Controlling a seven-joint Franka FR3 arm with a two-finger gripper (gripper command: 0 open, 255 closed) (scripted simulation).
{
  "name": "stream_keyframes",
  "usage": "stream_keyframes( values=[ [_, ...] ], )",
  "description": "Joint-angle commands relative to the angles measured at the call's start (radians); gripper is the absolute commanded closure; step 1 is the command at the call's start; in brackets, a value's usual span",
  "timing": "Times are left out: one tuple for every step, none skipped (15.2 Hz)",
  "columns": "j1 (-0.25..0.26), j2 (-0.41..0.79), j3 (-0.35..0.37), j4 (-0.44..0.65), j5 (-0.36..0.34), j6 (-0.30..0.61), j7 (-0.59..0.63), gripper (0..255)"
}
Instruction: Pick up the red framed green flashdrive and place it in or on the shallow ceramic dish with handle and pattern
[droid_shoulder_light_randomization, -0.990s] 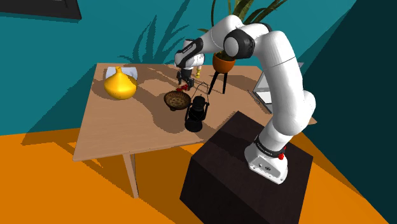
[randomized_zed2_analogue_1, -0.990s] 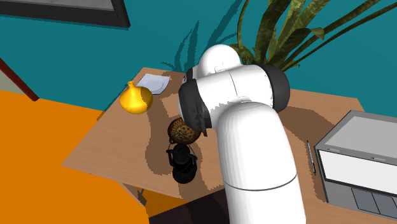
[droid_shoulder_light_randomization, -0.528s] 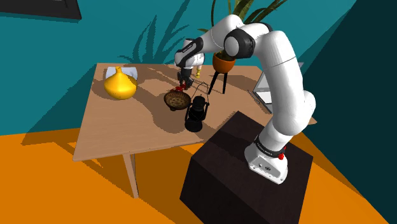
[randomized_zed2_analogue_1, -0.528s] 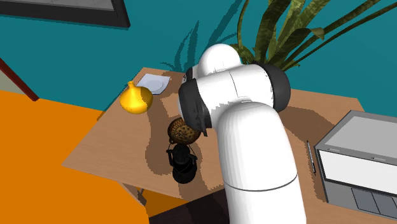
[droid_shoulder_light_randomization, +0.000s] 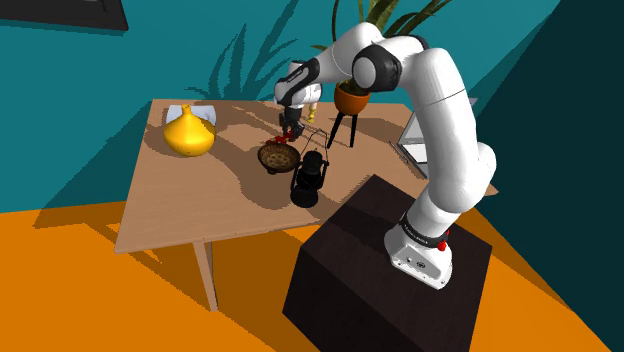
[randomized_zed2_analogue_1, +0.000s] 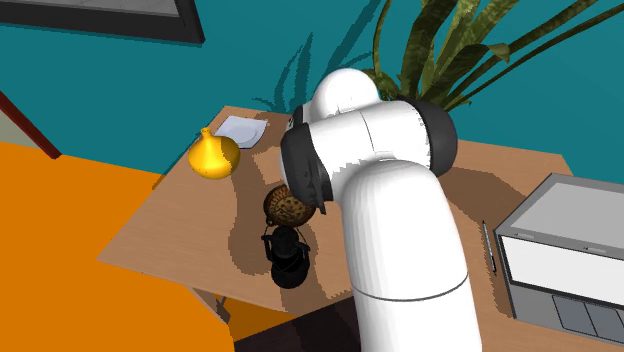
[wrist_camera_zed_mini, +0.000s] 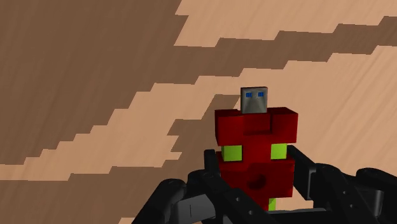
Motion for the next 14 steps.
stream_keyframes(
  values=[
    [0.002,-0.012,-0.003,-0.003,-0.003,-0.013,0.003,255],
    [0.004,-0.022,-0.005,-0.006,-0.005,-0.02,0.004,255],
    [0.005,-0.032,-0.007,-0.008,-0.007,-0.028,0.005,255],
    [0.007,-0.041,-0.009,-0.011,-0.009,-0.035,0.006,255],
    [0.008,-0.051,-0.011,-0.013,-0.012,-0.043,0.007,255],
    [0.01,-0.061,-0.013,-0.014,-0.014,-0.051,0.009,255],
    [0.011,-0.07,-0.015,-0.016,-0.016,-0.059,0.01,255],
    [0.012,-0.08,-0.017,-0.017,-0.018,-0.067,0.011,255],
    [0.014,-0.089,-0.019,-0.018,-0.02,-0.075,0.013,255],
    [0.015,-0.098,-0.021,-0.019,-0.022,-0.083,0.014,255],
    [0.016,-0.107,-0.023,-0.02,-0.025,-0.091,0.015,255],
    [0.017,-0.116,-0.025,-0.02,-0.027,-0.1,0.017,255],
    [0.019,-0.125,-0.026,-0.021,-0.029,-0.108,0.018,255],
    [0.02,-0.133,-0.028,-0.02,-0.031,-0.117,0.019,255]
  ],
)
